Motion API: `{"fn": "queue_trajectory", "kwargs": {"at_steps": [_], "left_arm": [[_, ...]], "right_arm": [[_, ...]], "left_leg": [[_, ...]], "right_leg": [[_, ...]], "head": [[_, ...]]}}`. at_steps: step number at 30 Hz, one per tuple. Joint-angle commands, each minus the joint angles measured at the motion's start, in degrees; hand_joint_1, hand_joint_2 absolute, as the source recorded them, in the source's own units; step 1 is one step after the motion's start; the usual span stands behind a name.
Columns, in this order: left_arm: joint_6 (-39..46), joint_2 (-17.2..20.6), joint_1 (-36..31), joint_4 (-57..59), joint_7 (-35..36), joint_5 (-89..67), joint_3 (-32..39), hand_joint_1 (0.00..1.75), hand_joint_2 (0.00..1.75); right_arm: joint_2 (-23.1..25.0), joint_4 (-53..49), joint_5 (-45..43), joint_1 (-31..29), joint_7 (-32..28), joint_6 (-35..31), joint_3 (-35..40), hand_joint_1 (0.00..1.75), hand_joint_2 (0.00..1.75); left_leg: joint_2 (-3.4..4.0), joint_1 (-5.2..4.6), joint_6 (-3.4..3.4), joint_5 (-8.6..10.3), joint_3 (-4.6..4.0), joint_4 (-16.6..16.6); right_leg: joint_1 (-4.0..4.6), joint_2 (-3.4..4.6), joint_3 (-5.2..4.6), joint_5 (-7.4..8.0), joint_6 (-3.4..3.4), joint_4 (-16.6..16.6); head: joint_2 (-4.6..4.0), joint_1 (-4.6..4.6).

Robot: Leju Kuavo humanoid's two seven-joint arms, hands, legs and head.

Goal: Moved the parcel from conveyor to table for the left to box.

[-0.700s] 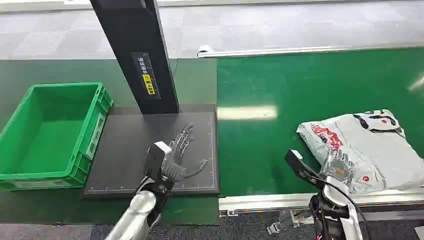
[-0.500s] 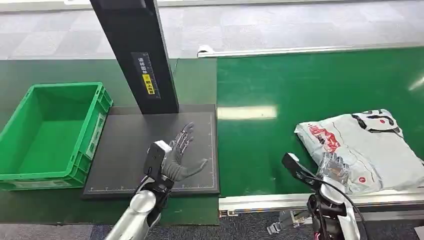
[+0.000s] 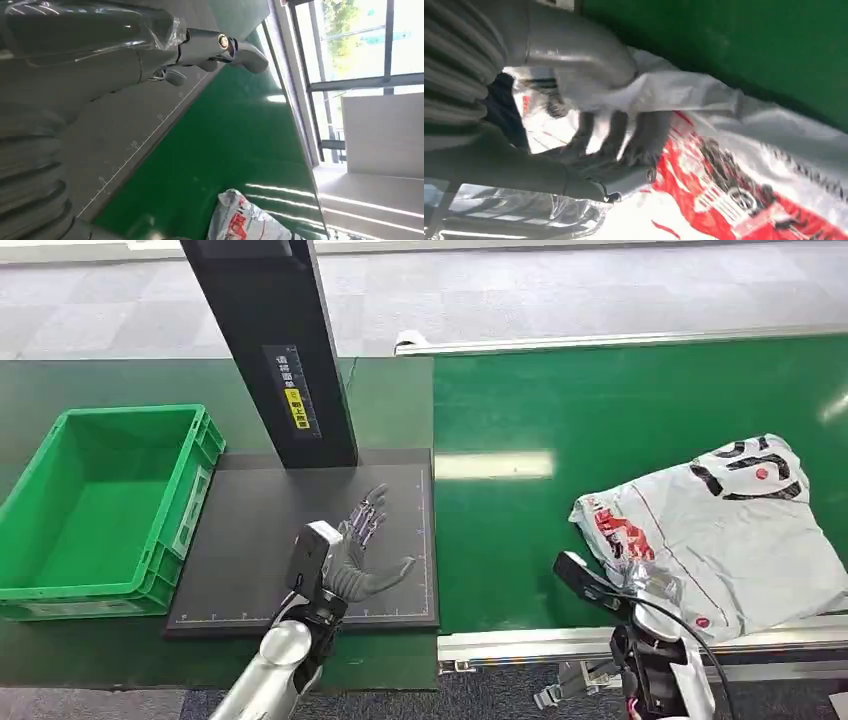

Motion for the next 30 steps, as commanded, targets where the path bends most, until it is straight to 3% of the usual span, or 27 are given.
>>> {"fn": "queue_trajectory", "kwargs": {"at_steps": [1, 13, 16, 21, 25, 30], "left_arm": [[0.18, 1.35, 0.46, 1.91, -0.89, 0.31, 1.22, 0.00, 1.75], [0.18, 1.30, 0.45, 1.84, -0.88, 0.31, 1.21, 0.00, 1.75], [0.94, 1.95, 2.39, -0.88, -1.60, 0.41, 2.09, 0.00, 1.75], [0.99, 2.26, 2.47, -1.54, -2.41, 0.74, 2.68, 0.00, 1.75], [1.13, 2.16, 1.86, -0.66, -3.66, 1.21, 2.12, 0.00, 1.75], [9.85, 1.21, 2.28, -6.54, -10.39, 4.26, 3.83, 0.00, 1.75]], "right_arm": [[0.42, 4.73, -1.84, -4.12, -4.74, -3.85, 3.10, 1.75, 1.75], [0.32, 4.77, -1.83, -3.89, -4.77, -3.85, 3.10, 1.75, 1.75], [2.66, -0.09, -10.59, -5.39, -14.56, -13.79, 1.99, 1.75, 1.75], [2.96, -8.52, -17.83, -4.36, -20.26, -21.37, 3.19, 1.75, 1.75], [4.24, -17.07, -28.00, -0.68, -34.11, -34.45, 1.74, 1.75, 1.75], [3.90, -25.41, -37.06, 3.57, -40.71, -36.85, 1.37, 1.75, 1.75]], "left_leg": [[0.28, -0.04, -0.03, -0.03, 0.13, -0.09], [0.10, -0.02, -0.03, -0.01, 0.09, -0.07], [0.14, -0.03, -0.03, -0.02, 0.04, -0.04], [0.30, -0.04, -0.05, -0.04, 0.02, -0.03], [0.06, -0.02, -0.03, -0.01, 0.03, -0.04], [-0.04, -0.01, -0.02, -0.03, -0.01, 0.00]], "right_leg": [[-0.04, 0.21, 0.04, 0.04, -0.03, -0.05], [-0.02, 0.02, 0.06, 0.02, -0.03, -0.05], [-0.03, 0.07, 0.00, 0.01, -0.02, 0.00], [-0.04, 0.21, -0.08, 0.02, -0.04, 0.04], [-0.01, -0.02, -0.01, 0.00, -0.03, -0.01], [0.00, -0.13, 0.01, -0.05, -0.03, 0.01]], "head": [[0.00, 0.00], [0.00, -0.02], [0.00, -0.02], [0.00, -0.02], [0.00, 0.00], [0.00, 0.00]]}}
